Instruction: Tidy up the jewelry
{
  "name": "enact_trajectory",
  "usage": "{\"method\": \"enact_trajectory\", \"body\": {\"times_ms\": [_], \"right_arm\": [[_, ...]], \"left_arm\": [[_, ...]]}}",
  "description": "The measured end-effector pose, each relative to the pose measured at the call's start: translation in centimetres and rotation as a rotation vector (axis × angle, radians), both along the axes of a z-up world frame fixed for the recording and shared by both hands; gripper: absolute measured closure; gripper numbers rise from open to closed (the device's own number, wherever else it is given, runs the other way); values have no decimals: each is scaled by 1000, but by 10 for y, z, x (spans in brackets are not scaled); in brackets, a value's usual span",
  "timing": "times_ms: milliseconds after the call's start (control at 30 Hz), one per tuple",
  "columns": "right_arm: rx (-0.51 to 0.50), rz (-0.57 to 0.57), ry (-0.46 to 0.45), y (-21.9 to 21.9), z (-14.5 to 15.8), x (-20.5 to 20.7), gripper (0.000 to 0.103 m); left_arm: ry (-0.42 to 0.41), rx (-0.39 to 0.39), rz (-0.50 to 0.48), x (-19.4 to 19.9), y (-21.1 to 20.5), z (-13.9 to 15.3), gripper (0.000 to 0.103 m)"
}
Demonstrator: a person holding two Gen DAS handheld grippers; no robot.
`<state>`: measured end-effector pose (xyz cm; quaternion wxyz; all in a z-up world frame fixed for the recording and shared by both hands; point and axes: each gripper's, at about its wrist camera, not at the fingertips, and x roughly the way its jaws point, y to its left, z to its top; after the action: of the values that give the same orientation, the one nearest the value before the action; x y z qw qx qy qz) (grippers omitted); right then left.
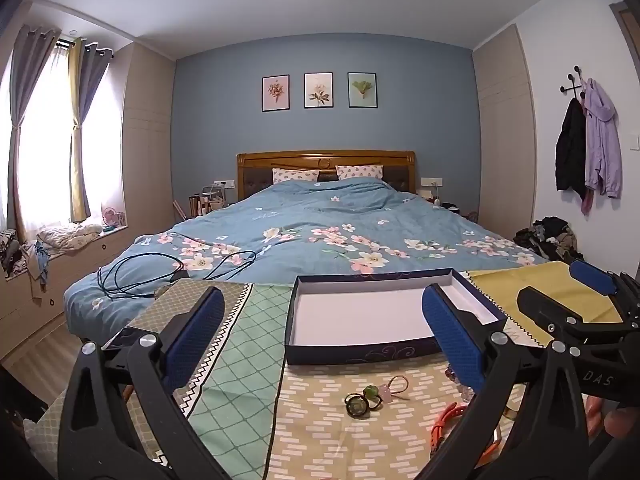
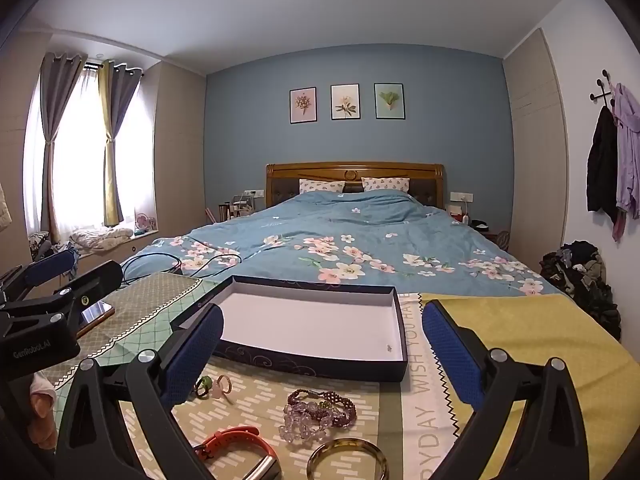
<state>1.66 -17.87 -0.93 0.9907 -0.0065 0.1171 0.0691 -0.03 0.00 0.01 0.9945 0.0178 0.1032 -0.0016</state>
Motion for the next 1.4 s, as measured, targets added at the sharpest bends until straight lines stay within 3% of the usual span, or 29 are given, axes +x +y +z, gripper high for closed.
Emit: {"method": "enact_trajectory", "body": {"times_ms": [1400], "right_arm": [[-5,7,-55,2,9,-12,7]], "left_arm": [[-34,-26,-21,-11,1,11,6]]}}
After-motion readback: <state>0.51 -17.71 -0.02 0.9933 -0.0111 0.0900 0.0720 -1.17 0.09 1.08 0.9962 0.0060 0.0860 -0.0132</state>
